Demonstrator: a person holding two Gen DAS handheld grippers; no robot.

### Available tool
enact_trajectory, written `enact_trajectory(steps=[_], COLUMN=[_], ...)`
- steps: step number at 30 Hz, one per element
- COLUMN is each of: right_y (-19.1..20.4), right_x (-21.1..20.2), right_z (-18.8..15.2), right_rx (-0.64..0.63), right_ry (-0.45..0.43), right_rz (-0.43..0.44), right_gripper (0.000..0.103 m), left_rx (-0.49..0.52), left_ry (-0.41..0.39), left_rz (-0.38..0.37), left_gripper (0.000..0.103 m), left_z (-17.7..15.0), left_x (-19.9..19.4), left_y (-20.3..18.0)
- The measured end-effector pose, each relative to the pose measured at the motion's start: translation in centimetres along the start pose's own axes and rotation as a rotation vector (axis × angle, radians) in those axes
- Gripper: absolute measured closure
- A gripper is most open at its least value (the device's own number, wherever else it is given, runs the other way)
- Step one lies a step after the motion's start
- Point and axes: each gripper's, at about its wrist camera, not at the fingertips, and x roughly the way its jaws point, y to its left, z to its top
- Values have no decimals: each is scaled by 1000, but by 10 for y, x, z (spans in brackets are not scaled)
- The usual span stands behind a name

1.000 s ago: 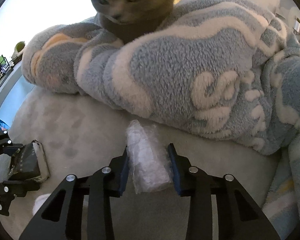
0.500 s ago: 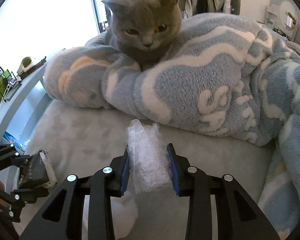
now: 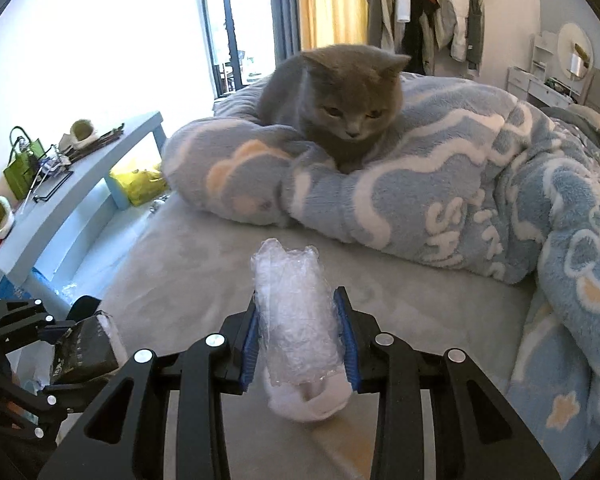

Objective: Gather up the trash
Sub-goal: 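Lift both held items and carry them over the green bin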

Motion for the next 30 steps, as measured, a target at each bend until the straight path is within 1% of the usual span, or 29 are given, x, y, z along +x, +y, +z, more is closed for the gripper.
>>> enact_trajectory(steps=[7,15,22,30], right_y=[32,64,98,126], right_x=[-9,-17,-15,-11], right_z=[-12,-24,-31,-38], right_rx=[-19,-27,-49,-61], right_ry=[10,11,24,40], right_rz=[21,43,69,100], right_gripper=[68,68,68,68], left_rx=[-21,-67,-104,-150], left_ry=[-15,-27,-38,-51], left_rz=[27,65,98,141], left_gripper=[49,49,49,49], left_z=[-20,-45,-62,-76], left_x=[-25,-48,-66,-81], left_y=[5,25,41,64])
